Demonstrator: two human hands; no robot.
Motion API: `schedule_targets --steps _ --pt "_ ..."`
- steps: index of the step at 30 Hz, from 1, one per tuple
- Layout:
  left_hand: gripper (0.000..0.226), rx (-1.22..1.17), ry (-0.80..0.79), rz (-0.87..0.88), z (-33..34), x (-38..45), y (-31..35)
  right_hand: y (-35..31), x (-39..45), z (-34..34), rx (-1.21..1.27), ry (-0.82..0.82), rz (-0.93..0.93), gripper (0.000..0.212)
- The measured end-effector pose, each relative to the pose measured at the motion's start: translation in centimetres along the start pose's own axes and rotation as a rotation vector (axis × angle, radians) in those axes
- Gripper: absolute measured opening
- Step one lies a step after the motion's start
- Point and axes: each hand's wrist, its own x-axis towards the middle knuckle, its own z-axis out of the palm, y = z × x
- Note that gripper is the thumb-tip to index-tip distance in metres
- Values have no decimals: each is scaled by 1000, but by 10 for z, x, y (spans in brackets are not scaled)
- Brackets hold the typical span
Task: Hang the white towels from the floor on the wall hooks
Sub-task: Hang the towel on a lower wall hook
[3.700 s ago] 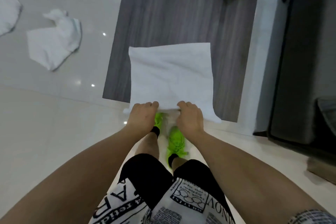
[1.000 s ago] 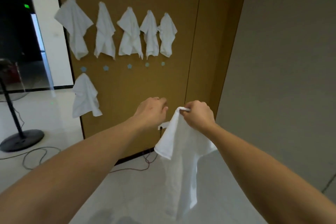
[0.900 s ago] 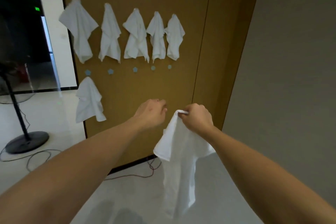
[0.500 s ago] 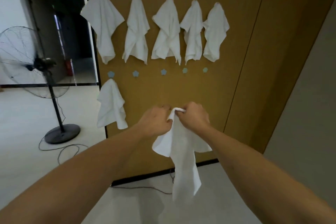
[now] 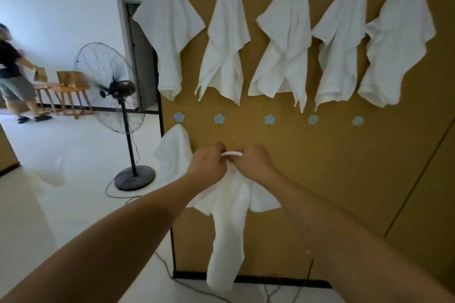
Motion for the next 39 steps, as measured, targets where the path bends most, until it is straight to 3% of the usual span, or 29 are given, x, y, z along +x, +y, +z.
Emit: schedule_targets --steps 6,9,12,15,21,24,26,28,31,36,39 --pt "16 -57 63 -166 34 77 -79 39 101 32 154 -24 -4 36" --pt "8 -106 77 -165 50 120 -112 54 149 49 122 67 -58 23" --pt "14 -118 127 -121 62 160 -136 60 190 63 78 215 -192 15" --pt "22 -71 136 4 69 198 -154 66 229 74 -51 282 -314 10" --pt "35 122 -56 112 101 246 -188 90 283 99 -397 349 -429 27" --pt "39 93 -105 121 127 240 -195 110 284 127 -243 409 -329 24" --pt "42 68 -85 106 146 232 -198 120 281 143 7 332 -206 27" --pt "40 -41 -23 57 161 225 -196 121 279 157 274 260 -105 30" --pt "36 -200 134 -9 174 219 -186 118 270 177 381 377 -80 31" --pt "37 121 241 103 179 215 -186 124 256 189 90 432 -216 44" --pt "48 315 43 56 175 206 -191 121 251 192 -53 469 -167 45"
